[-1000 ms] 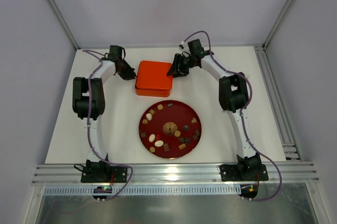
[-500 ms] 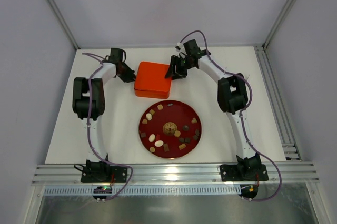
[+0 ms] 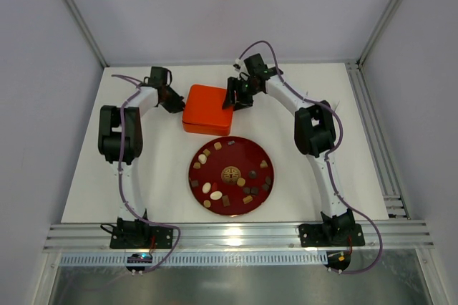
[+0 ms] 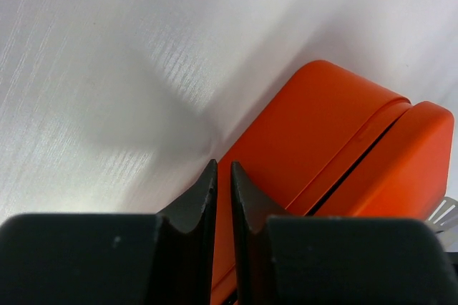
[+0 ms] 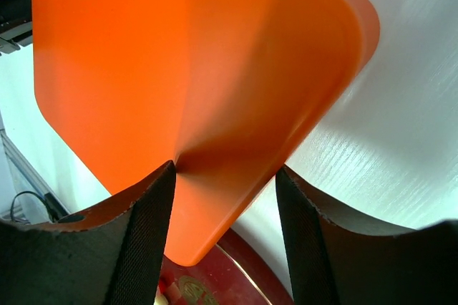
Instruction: Pack the chocolate
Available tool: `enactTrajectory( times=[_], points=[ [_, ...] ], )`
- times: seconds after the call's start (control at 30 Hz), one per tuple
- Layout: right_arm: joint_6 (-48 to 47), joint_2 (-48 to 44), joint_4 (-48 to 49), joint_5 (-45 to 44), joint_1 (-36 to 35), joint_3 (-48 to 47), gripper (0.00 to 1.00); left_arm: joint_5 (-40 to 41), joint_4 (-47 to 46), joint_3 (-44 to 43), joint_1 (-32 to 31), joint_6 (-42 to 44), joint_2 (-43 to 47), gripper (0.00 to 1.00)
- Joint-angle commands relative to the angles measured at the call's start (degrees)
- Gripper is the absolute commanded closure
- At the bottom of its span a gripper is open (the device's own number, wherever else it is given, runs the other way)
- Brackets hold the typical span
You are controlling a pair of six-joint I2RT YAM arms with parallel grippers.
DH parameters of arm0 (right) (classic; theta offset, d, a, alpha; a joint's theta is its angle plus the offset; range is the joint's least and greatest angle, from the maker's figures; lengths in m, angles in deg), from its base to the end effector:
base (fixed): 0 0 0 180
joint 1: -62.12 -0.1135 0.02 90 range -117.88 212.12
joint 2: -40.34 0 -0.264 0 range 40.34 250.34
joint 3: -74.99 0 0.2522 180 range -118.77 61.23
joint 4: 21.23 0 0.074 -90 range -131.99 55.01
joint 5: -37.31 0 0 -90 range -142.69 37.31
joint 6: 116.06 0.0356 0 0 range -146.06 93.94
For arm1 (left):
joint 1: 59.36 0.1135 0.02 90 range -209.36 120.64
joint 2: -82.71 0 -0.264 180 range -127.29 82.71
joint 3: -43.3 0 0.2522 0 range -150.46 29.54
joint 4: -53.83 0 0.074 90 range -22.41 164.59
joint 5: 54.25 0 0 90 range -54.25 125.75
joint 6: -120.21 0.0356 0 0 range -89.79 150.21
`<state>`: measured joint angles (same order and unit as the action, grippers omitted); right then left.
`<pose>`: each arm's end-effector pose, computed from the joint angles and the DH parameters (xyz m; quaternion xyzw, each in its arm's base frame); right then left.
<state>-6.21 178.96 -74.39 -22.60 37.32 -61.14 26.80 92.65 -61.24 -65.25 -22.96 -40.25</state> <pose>0.4729 0.2382 0.1905 -0.1164 0.9185 0.3377 0.1696 0.4590 -0.0529 0.1635 -0.3634 0.8850 -0.2037 0.2077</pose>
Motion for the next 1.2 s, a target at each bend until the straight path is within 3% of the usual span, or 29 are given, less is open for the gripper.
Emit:
enactTrajectory(
  times=[0.0,0.9,1.17],
  points=[
    [-2.4,-4.5,-0.2,-1.4,-2.3,-1.5,0.40,-1.1,-2.1,0.9,-1.5,-1.7,3.9,0.89],
    [-7.6,-7.7,-0.4,-8.1,-4.0,1.2,0.38,-3.2,-3.3,1.5,-0.9,-1.2,3.3,0.93],
    [-7.0,-3.6,-5.1,-10.0,-4.0,-4.5,0.37,-3.4,-3.5,2.3,-0.9,-1.0,3.2,0.92]
  ],
)
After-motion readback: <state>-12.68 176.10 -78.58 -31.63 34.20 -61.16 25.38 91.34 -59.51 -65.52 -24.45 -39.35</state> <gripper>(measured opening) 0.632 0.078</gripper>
